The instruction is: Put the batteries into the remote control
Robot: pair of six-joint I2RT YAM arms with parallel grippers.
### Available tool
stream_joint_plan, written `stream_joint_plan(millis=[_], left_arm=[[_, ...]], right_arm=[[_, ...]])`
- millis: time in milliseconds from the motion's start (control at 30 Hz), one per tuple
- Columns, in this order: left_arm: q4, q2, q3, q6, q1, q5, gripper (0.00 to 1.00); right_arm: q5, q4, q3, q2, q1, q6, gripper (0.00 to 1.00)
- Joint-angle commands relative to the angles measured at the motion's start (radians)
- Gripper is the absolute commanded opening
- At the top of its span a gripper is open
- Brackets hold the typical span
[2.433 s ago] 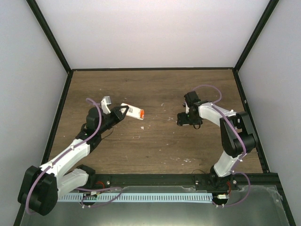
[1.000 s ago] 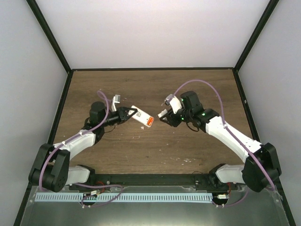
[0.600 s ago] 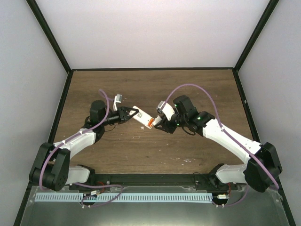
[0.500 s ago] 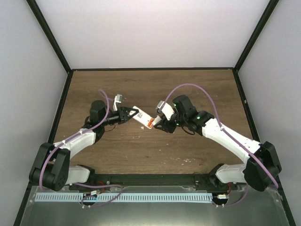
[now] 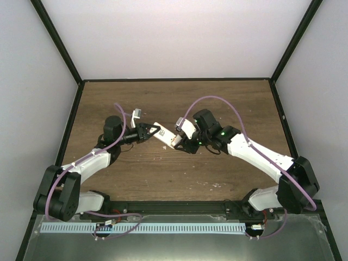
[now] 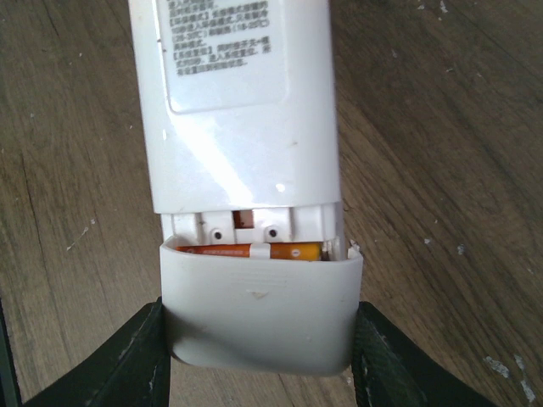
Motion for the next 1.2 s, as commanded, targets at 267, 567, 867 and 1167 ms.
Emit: stream_joint_plan(millis=[267, 567, 867, 1167], left_arm=[[0.036, -0.021, -0.005, -0.002, 0.003, 0.039, 0.00], [0.033, -0.021, -0.004, -0.007, 0.003, 0.056, 0.00], [0.017, -0.021, -0.033, 0.049, 0.003, 0.010, 0.00], [0.366, 0.087, -0.214, 0.008, 0.006, -0.093, 0.00]], right_arm=[[0.076, -0.014, 0.060, 0.027, 0.071, -0.043, 0.26], [0.121, -0.042, 0.065, 0.056, 0.110, -0.089, 0.26], [0.152, -0.019, 0.045, 0.055, 0.115, -0.077, 0.26], [0.120, 0.086, -0.049, 0.001, 0.104, -0.070, 0.27]])
